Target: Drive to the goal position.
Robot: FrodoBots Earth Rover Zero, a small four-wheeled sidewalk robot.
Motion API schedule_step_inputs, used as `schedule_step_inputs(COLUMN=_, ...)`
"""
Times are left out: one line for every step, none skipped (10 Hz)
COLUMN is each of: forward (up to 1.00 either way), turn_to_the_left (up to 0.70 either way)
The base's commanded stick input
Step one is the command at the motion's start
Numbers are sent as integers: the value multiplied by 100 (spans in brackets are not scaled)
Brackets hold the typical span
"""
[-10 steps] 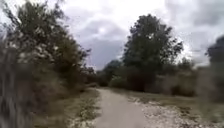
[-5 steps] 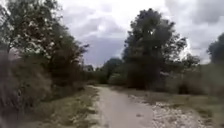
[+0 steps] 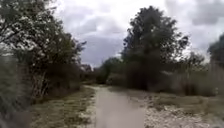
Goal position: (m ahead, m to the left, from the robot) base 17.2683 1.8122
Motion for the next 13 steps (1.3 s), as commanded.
schedule_step_inputs(forward=85, turn_to_the_left=0)
schedule_step_inputs(forward=85, turn_to_the_left=0)
schedule_step_inputs(forward=85, turn_to_the_left=0)
schedule_step_inputs(forward=85, turn_to_the_left=0)
schedule_step_inputs(forward=85, turn_to_the_left=0)
schedule_step_inputs(forward=85, turn_to_the_left=0)
schedule_step_inputs(forward=85, turn_to_the_left=0)
schedule_step_inputs(forward=85, turn_to_the_left=0)
schedule_step_inputs(forward=85, turn_to_the_left=0)
schedule_step_inputs(forward=85, turn_to_the_left=0)
schedule_step_inputs(forward=85, turn_to_the_left=0)
schedule_step_inputs(forward=85, turn_to_the_left=0)
schedule_step_inputs(forward=85, turn_to_the_left=0)
